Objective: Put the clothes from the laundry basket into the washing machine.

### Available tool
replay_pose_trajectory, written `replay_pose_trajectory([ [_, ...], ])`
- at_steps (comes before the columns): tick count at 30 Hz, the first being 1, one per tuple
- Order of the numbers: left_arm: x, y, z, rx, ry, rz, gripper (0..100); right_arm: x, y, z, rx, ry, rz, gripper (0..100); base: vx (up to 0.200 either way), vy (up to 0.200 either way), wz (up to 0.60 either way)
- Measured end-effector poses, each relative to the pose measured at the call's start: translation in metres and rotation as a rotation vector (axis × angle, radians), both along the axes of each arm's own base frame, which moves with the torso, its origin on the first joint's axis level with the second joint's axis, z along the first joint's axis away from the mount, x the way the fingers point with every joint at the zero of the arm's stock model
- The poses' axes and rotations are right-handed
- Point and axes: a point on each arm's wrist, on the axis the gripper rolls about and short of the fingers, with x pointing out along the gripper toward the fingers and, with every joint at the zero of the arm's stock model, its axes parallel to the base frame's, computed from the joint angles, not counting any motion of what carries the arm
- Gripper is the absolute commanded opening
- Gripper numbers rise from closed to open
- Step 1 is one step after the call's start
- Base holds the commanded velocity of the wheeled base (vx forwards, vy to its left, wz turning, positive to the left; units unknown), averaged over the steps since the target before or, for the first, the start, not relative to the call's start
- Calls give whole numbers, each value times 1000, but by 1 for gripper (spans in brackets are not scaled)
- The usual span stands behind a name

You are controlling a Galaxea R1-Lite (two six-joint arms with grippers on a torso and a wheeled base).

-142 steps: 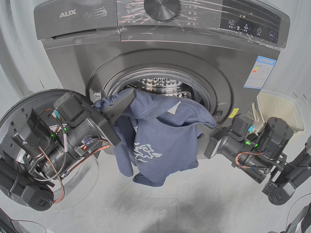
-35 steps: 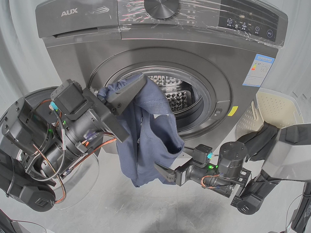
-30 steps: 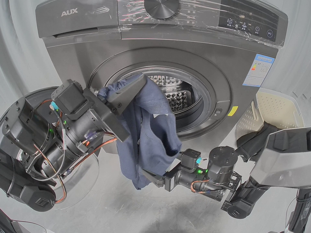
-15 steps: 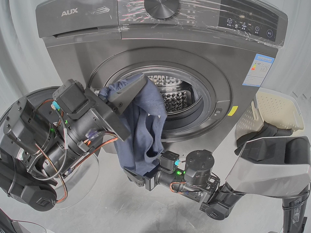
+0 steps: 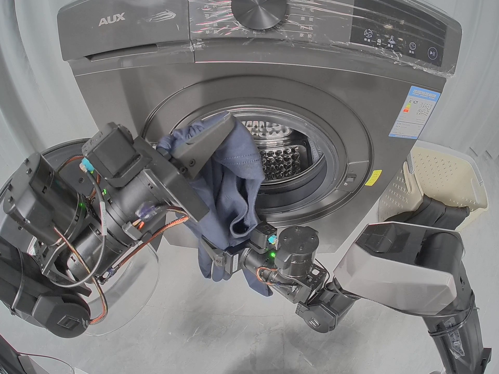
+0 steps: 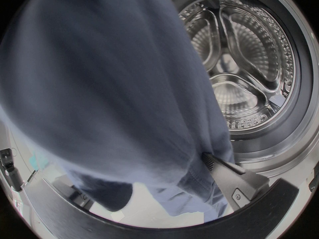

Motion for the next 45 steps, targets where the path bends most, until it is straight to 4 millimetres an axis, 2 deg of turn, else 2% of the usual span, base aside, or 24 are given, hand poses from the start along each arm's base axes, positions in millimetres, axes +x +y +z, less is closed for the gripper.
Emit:
replay_pose_trajectory([
  [4, 0, 0, 1, -4, -2, -1, 0, 8, -3, -4, 6, 6, -24, 100, 0, 0, 0],
  [5, 0, 0, 1, -4, -2, -1, 0, 10, -4, -5, 9, 8, -30, 0, 0, 0, 0],
  [11, 0, 1, 2, -6, -4, 0, 0, 15, -9, -2, 31, 4, -56, 0, 0, 0, 0],
  [16, 1, 2, 2, -6, -4, 8, 0, 9, -18, 5, 26, 15, -64, 0, 0, 0, 0],
  [21, 6, 8, 0, 1, 3, 38, 0, -3, -38, 13, -7, 48, -77, 0, 0, 0, 0],
  [26, 15, 22, -10, 32, 36, 95, 0, -20, -68, 28, -35, 79, -102, 0, 0, 0, 0],
  [30, 18, 31, -35, 102, 112, 117, 0, -29, -86, 50, -16, 61, -121, 0, 0, 0, 0],
  [33, 17, 35, -58, 169, 177, 114, 0, -33, -92, 65, 8, 36, -127, 0, 0, 0, 0],
  [40, 10, 40, -107, 332, 309, 66, 0, -37, -93, 95, 75, -29, -126, 0, 0, 0, 0],
  [45, 3, 43, -136, 445, 385, 32, 0, -37, -90, 108, 109, -62, -121, 0, 0, 0, 0],
])
